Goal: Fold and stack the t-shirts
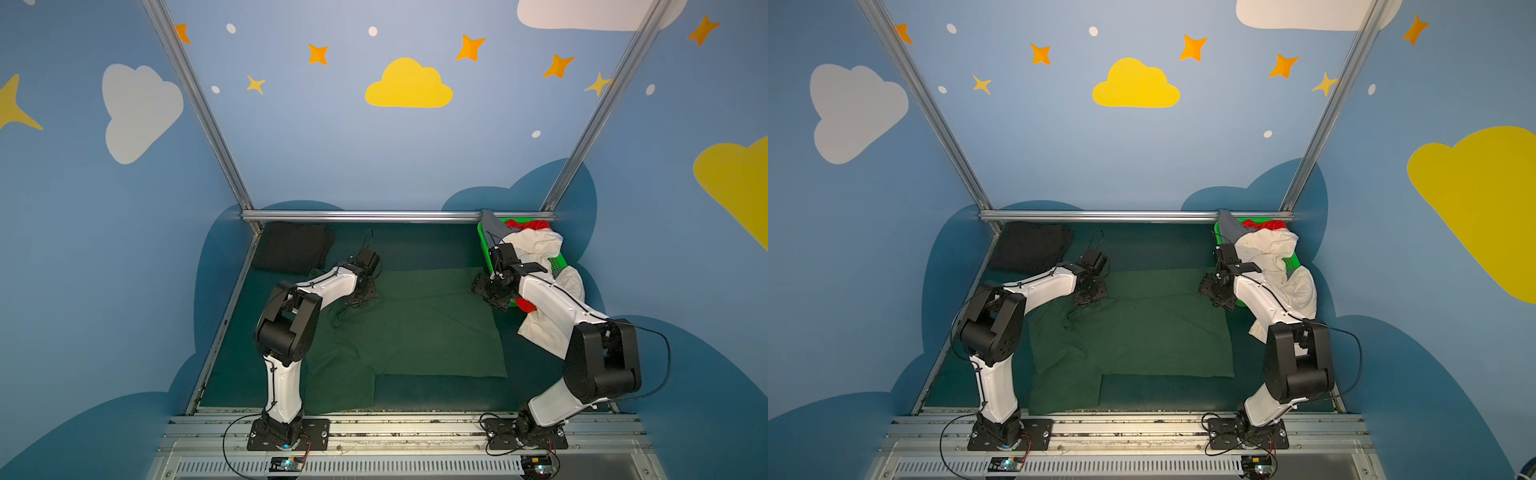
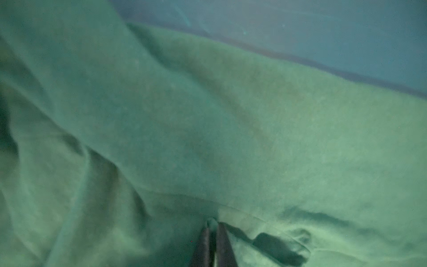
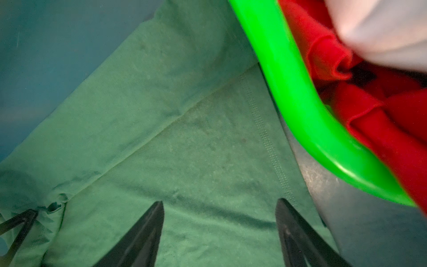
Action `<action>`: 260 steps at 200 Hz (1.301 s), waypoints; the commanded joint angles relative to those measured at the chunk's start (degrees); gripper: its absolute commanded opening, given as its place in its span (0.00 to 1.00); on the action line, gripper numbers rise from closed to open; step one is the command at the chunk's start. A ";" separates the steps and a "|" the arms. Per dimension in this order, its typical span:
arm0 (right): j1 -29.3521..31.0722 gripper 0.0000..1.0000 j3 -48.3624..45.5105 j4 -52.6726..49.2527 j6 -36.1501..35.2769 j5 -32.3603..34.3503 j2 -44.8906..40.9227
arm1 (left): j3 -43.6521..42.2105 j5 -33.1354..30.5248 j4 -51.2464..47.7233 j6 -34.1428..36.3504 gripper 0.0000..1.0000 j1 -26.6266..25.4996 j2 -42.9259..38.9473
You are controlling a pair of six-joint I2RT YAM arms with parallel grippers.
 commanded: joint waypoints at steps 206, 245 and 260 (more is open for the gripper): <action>-1.90 0.69 -4.42 0.32 -1.20 -1.00 -2.90 | -12.90 -7.34 2.32 -7.40 0.17 -11.63 -10.26; -2.05 0.71 -4.93 -0.74 -1.04 -0.36 -3.24 | -13.85 -11.69 0.33 -7.81 0.45 -14.47 -13.72; -2.01 0.71 -5.61 -1.07 -1.12 -0.20 -3.93 | -15.76 -11.16 1.17 -8.35 0.55 -14.93 -17.02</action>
